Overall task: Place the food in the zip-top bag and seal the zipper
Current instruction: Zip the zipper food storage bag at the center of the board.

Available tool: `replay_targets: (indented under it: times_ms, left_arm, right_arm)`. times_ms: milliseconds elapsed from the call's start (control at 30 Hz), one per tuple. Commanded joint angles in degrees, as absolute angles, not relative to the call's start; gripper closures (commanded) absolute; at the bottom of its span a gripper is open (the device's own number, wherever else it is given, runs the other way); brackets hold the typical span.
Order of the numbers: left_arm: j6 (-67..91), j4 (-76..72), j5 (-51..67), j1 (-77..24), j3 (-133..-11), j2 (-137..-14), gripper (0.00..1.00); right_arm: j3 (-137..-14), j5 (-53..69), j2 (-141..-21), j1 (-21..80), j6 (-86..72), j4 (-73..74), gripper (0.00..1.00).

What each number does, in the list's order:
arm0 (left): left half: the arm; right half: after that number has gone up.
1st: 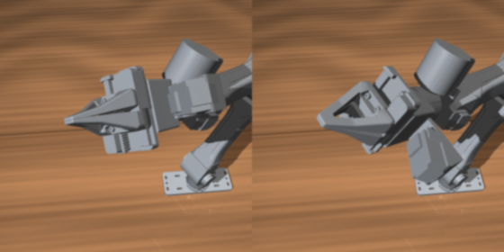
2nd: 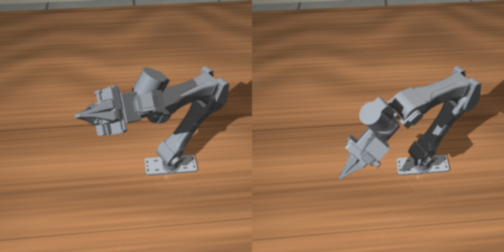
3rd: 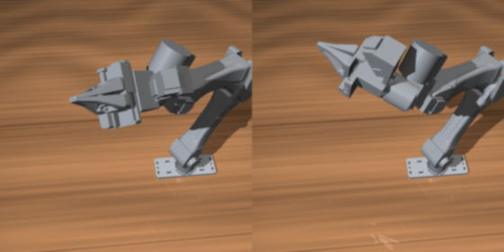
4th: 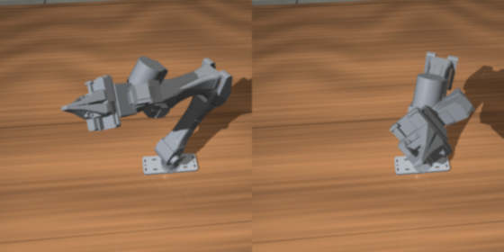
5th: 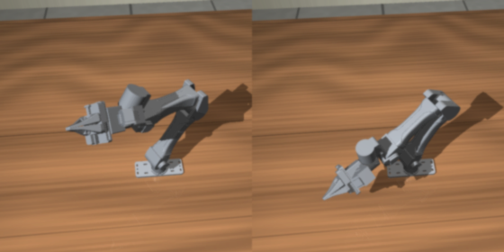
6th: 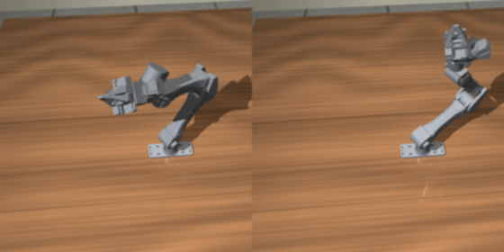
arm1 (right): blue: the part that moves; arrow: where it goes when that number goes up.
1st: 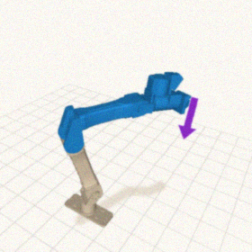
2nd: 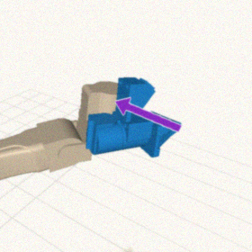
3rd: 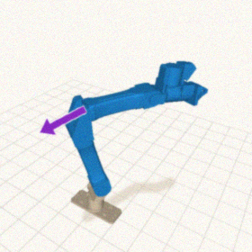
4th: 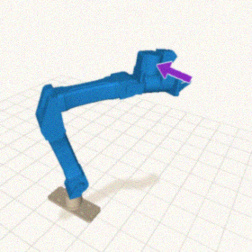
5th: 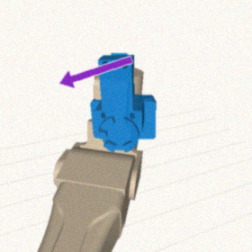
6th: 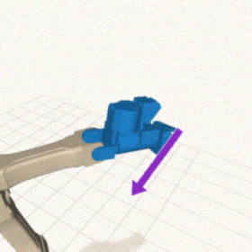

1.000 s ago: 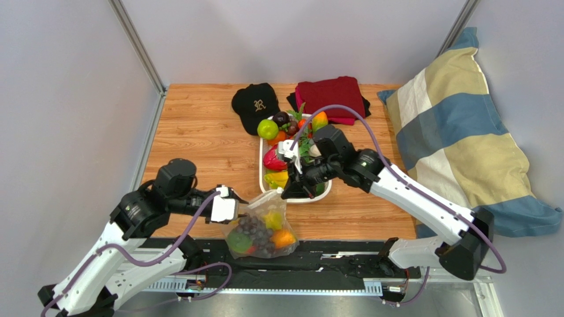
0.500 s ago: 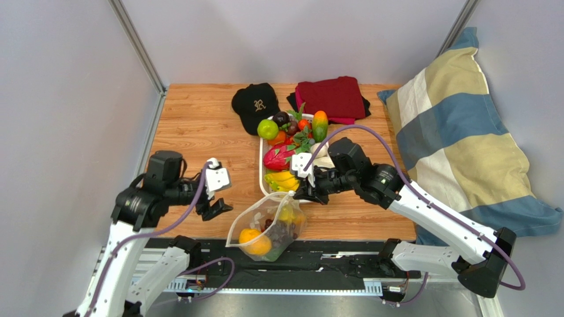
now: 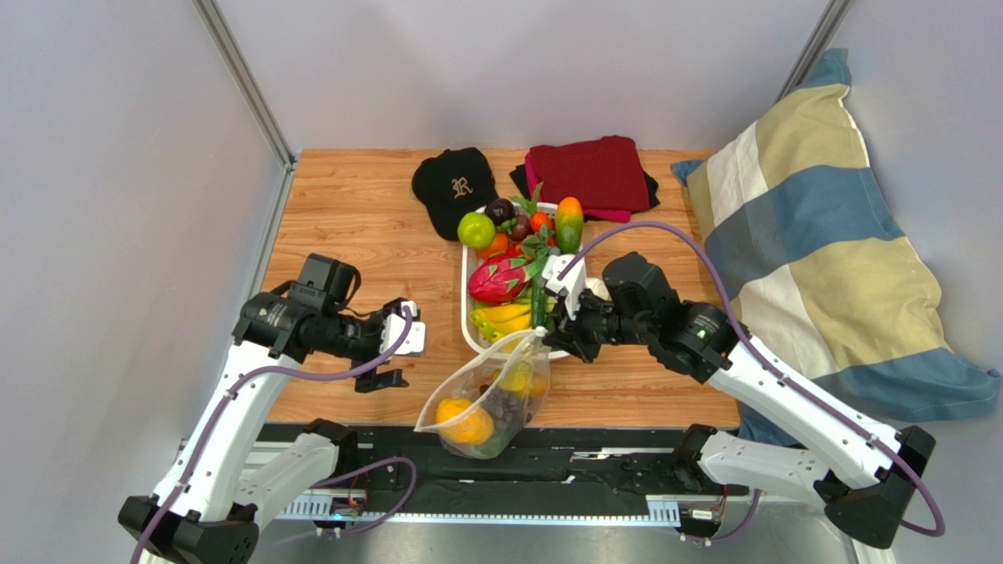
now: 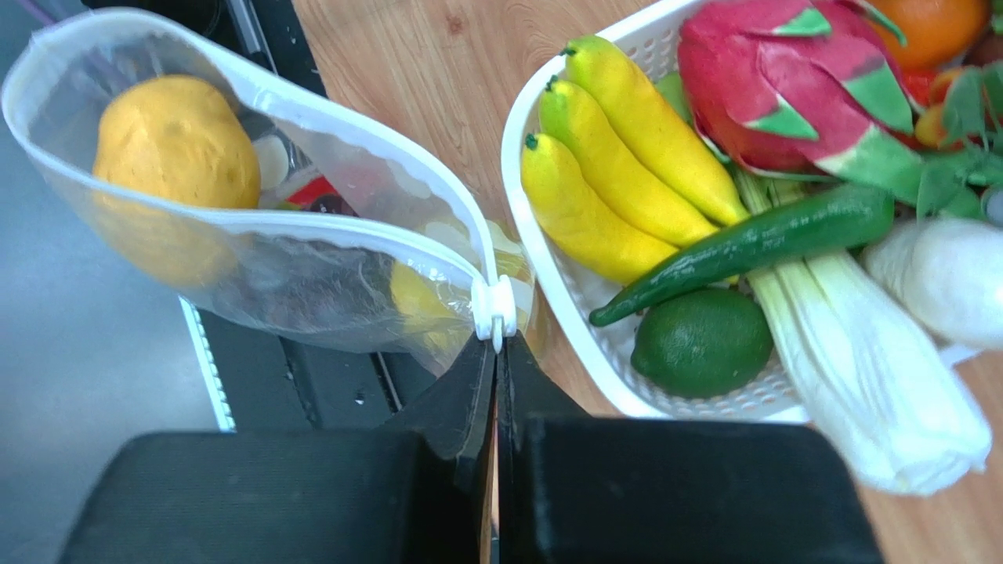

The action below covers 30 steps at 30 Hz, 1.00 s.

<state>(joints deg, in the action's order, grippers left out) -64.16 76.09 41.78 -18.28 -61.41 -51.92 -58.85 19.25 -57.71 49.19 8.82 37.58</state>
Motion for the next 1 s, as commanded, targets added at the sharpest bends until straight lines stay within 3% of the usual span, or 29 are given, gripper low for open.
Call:
replay_targets:
  times_ms: [0,333,533,767,967]
  left_arm:
    - [-67.9,87.0,45.4,-20.6,-58.4,-54.1,0.17]
    - [-64.9,83.2,46.0,-31.9,-53.8,-51.0,0.19]
    - [-54.7,73.8,46.4,-35.5,-53.5,-53.1,0.23]
    - [-43.3,65.7,50.4,-35.9,-57.9,-53.0,0.24]
    - [-39.1,68.7,51.2,-40.2,-62.3,-52.7,0.27]
  right_arm:
    - [-58.7,14.2,-53.9,48.5,0.4,38.1,1.0]
    - [-58.6,12.5,-54.1,44.6,-7.8,40.2,1.0]
    - [-59.6,10.6,-52.8,40.4,-16.8,43.2,1.0]
    - [-60.4,8.6,-52.0,40.1,-18.7,45.1,1.0]
    - [-60.5,8.7,-52.3,40.0,-18.7,44.3,1.0]
